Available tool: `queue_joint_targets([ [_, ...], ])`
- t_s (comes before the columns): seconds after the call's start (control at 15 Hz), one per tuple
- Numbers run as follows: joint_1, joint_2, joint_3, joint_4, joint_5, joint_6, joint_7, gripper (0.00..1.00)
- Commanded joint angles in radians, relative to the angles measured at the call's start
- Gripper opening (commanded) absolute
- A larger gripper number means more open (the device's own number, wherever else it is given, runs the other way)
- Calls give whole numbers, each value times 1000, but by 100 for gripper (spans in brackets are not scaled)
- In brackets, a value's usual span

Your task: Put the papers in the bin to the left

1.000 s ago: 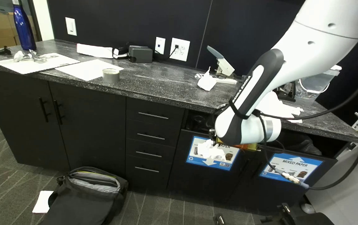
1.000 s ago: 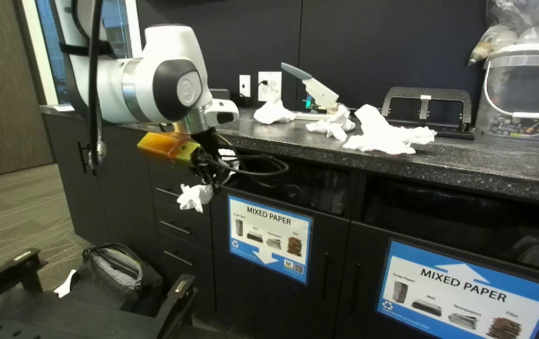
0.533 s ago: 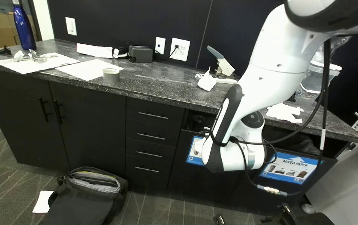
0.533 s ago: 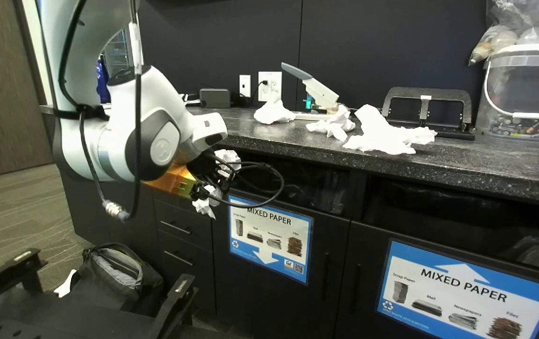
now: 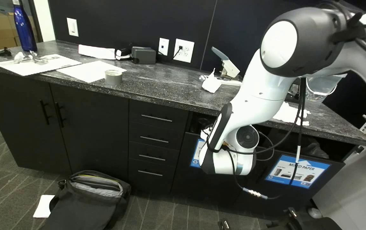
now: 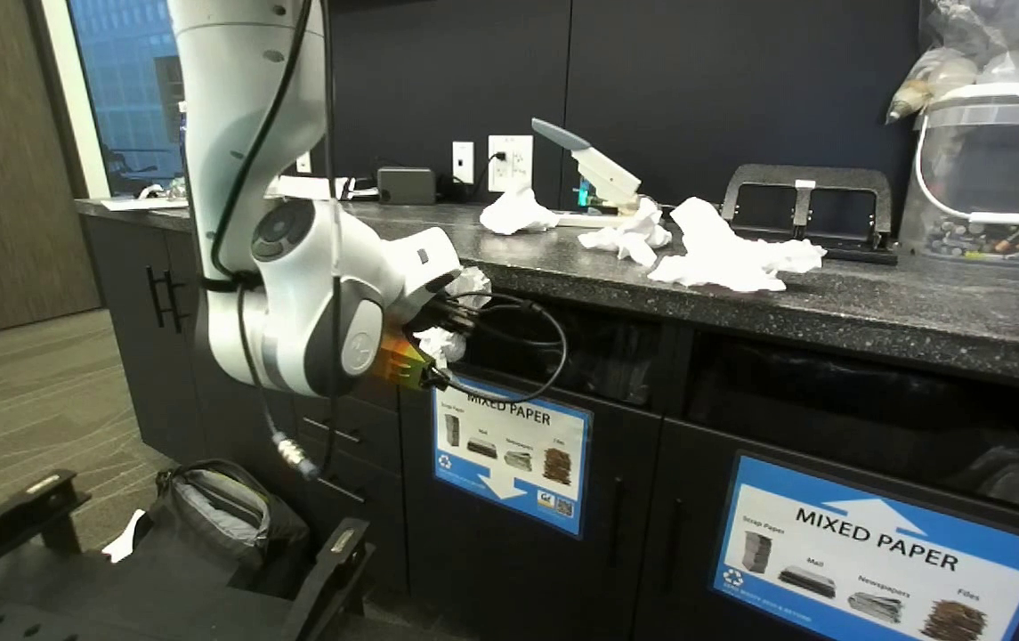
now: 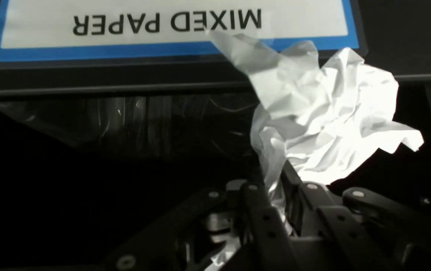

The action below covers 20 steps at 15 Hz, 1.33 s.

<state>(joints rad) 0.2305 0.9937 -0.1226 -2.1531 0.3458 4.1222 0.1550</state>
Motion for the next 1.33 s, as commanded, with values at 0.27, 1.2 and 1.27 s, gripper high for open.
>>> queue_joint_targets([
  [0.27,-118,228,61,377,38,29,-62,17],
  [1.2,-203,324,91,600,29,-38,-95,68],
  [1.27,-203,318,91,593,28,-40,-99,75],
])
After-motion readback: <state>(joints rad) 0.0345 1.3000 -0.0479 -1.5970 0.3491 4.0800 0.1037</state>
